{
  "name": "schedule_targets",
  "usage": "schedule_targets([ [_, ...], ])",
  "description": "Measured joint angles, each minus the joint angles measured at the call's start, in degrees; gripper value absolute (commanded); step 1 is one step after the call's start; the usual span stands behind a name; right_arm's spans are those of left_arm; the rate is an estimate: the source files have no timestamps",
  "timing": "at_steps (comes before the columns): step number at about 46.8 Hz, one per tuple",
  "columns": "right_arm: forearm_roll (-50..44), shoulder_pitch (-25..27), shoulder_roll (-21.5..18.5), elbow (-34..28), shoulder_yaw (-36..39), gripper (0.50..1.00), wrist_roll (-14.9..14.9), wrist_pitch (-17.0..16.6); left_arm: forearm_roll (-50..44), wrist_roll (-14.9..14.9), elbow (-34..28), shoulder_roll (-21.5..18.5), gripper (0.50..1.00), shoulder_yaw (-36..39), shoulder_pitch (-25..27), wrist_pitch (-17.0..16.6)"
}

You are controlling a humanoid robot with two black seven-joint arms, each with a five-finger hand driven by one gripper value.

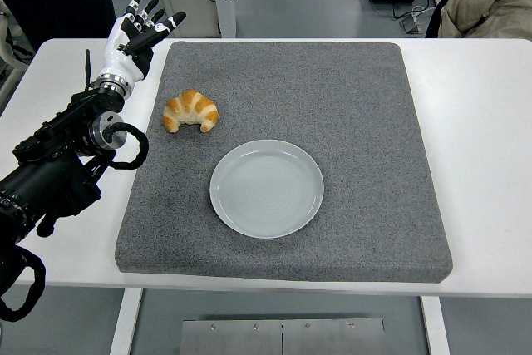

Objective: Place the bread on the plate

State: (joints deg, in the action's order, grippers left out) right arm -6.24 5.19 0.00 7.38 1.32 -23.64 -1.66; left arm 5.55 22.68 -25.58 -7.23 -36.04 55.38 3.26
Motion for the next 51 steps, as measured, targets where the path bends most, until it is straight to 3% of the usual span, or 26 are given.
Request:
schedule_targets([
  [30, 0.00, 0.00, 0.00, 0.00, 0.00, 1.000, 0.00, 0.02, 0.78, -0.44, -0.10, -0.93, 0.972, 0.52, 0.38, -0.13],
  [51, 0.00, 0.00, 0.00, 0.00, 0.00, 1.000, 0.00, -0.01, 4.66, -4.82, -5.37, -9.80, 0.971, 8.70, 2.65, 0.26],
])
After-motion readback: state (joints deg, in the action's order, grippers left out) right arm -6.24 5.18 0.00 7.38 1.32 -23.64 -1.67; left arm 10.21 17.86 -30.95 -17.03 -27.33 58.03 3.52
